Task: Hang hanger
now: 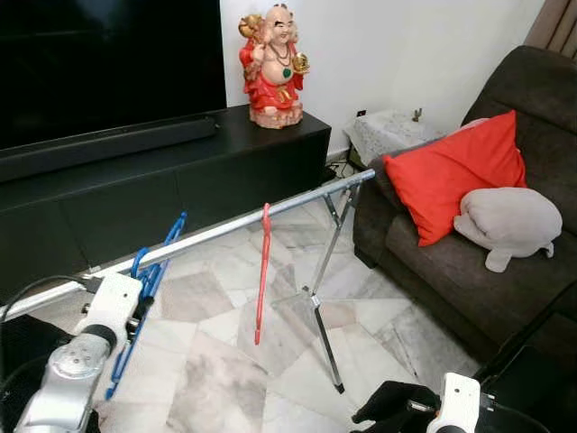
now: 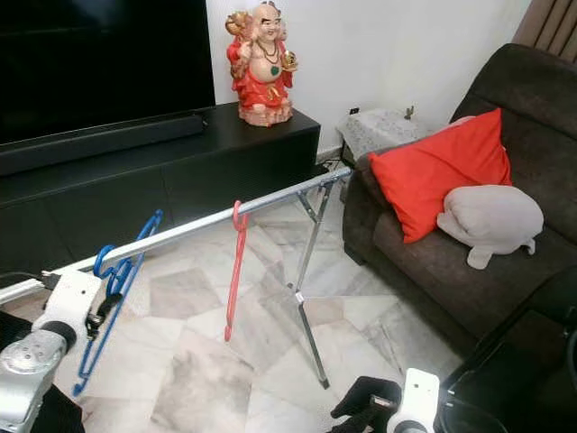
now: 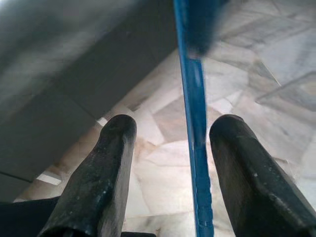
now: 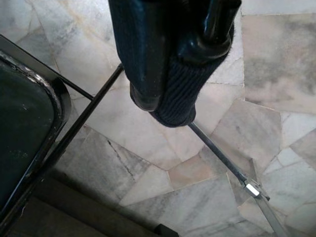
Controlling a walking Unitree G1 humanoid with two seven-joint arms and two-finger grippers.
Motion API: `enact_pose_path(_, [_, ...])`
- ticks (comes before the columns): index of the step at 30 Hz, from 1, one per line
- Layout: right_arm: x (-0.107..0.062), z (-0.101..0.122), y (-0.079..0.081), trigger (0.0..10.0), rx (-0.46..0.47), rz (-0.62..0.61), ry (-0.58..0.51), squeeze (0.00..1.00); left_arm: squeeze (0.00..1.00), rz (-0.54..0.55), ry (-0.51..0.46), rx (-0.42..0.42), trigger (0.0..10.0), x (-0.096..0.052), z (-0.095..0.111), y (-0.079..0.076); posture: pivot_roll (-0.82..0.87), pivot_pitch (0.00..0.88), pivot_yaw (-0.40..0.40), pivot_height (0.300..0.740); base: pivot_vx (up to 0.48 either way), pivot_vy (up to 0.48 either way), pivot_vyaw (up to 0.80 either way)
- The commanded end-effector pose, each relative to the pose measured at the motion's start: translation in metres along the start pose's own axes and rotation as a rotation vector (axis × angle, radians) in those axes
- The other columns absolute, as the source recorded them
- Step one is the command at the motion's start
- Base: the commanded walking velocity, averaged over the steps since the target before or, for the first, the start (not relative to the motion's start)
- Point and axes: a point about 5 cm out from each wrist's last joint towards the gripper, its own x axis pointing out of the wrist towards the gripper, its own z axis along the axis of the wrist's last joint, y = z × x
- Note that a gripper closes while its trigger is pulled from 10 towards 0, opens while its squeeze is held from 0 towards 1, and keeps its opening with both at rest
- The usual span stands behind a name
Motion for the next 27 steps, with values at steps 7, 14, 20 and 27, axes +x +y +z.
enact_pose_path(7, [0.000,0.001,-0.006,10.0,0.004,-0.017,0.004,0.00,0.00,-0.109,0.046,0.058,10.0,0.006,0.000,-0.018,0.16,0.000,-0.079,0.740,0.000,0.000,0.00])
enact_pose_path(14, [0.000,-0.001,-0.005,10.0,0.003,-0.014,0.011,0.00,0.00,-0.080,0.074,0.085,10.0,0.008,0.002,-0.020,0.17,0.000,-0.079,0.740,0.000,0.000,0.00])
enact_pose_path(20, [0.000,-0.001,-0.004,10.0,0.005,-0.012,0.011,0.00,0.00,-0.073,0.062,0.066,0.0,0.009,0.006,-0.017,0.17,0.000,-0.076,0.740,0.000,0.000,0.00])
enact_pose_path(27, [-0.001,-0.003,-0.005,10.0,0.004,-0.013,0.016,0.00,0.00,-0.055,0.082,0.061,0.0,0.002,0.002,-0.008,0.18,0.000,-0.074,0.740,0.000,0.000,0.00])
